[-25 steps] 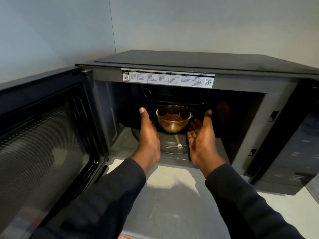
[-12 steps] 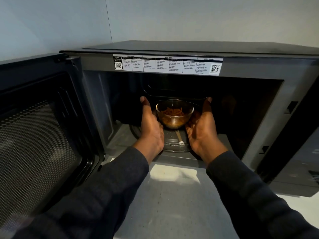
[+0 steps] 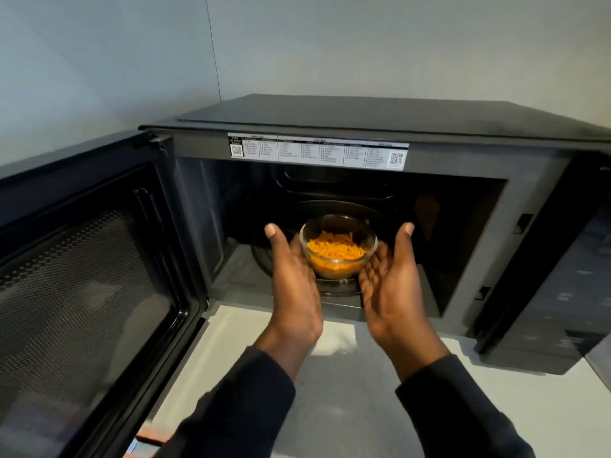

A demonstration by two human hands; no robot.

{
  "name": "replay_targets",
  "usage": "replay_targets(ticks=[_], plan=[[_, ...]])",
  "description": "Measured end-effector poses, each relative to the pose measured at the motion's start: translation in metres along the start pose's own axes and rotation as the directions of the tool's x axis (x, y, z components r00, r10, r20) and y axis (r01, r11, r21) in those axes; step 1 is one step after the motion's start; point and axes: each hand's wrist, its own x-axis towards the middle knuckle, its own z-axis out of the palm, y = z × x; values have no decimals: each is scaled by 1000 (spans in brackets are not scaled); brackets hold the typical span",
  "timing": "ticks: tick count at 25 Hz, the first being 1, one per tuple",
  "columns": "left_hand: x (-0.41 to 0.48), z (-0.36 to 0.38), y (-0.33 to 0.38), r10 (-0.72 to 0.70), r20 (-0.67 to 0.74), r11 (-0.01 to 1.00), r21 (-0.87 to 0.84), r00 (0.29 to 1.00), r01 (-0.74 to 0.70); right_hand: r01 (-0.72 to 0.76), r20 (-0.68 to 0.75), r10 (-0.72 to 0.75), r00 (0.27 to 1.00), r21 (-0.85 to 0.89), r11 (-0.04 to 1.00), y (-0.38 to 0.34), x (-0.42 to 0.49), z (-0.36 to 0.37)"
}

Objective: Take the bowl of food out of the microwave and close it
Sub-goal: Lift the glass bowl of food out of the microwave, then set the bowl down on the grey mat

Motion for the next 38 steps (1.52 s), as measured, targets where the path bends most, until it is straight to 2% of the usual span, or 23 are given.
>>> replay_targets(ticks=[4,8,11,15,19,22,27,30,38], plan=[[-41,-3,2,-25,-76,997,-71,997,20,-36,15,36,999,4,999,-8,-43,-5],[-79,-2,9,-50,-110,996,-85,993,41,-36,-31,36,999,4,999,-24,-87,-8],[-111,5,19,-81,-115,997,-7,990,81,-51,-54,50,997,-14,999,-41,-122,-9],[-154,17,31,-73,-13,971,226,997,74,-73,-47,69,996,-80,994,-68,-171,-13],[-195,33,41,-131,20,948,296,991,119,-102,-116,80,990,-204,974,-90,-209,-30],[-225,51,43,-174,36,919,364,984,149,-122,-170,84,982,-231,965,-109,-229,-47],[-259,100,41,-184,181,877,474,966,78,-89,-234,35,972,-226,970,-152,-261,-83],[-274,137,40,-191,301,865,501,934,16,-45,-272,-15,962,-214,976,-185,-274,-107],[-257,240,23,-208,468,886,463,859,-38,91,-312,-180,933,-278,956,-266,-254,-169]])
